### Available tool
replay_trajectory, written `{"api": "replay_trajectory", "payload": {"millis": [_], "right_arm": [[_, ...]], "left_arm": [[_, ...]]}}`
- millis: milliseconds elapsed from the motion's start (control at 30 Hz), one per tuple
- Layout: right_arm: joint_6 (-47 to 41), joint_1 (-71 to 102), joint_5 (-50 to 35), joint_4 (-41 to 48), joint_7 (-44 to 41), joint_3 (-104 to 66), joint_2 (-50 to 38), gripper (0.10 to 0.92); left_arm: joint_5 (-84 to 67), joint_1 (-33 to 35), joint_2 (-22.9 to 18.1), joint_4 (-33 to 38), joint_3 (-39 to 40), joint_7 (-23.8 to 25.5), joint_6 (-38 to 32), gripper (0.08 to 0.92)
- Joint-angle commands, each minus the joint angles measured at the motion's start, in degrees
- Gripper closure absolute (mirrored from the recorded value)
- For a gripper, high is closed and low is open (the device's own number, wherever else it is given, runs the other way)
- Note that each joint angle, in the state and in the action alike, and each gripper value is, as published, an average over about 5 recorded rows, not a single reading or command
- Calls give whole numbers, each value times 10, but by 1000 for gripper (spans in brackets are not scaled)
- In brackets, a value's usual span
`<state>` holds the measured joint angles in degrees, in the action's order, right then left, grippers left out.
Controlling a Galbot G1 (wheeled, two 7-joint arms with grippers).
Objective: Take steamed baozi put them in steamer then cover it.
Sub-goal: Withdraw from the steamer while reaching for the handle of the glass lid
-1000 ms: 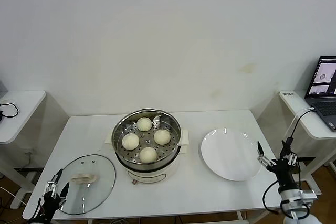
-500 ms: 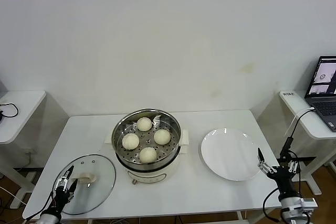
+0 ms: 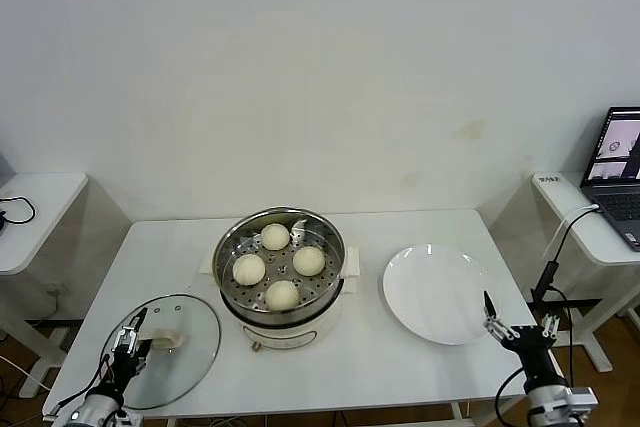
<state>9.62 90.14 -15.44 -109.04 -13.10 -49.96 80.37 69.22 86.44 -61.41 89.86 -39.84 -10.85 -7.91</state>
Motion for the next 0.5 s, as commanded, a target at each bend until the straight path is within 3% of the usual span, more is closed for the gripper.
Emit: {"api": "replay_trajectory", "payload": {"millis": [33,500], "right_arm": [[2,5,4,-1,-1,2,3,203],[3,6,14,1,-2,12,10,203]], "left_arm": [[-4,-15,5,-7,8,4,2,177],[-27,-36,1,-21,19,9,11,177]]}}
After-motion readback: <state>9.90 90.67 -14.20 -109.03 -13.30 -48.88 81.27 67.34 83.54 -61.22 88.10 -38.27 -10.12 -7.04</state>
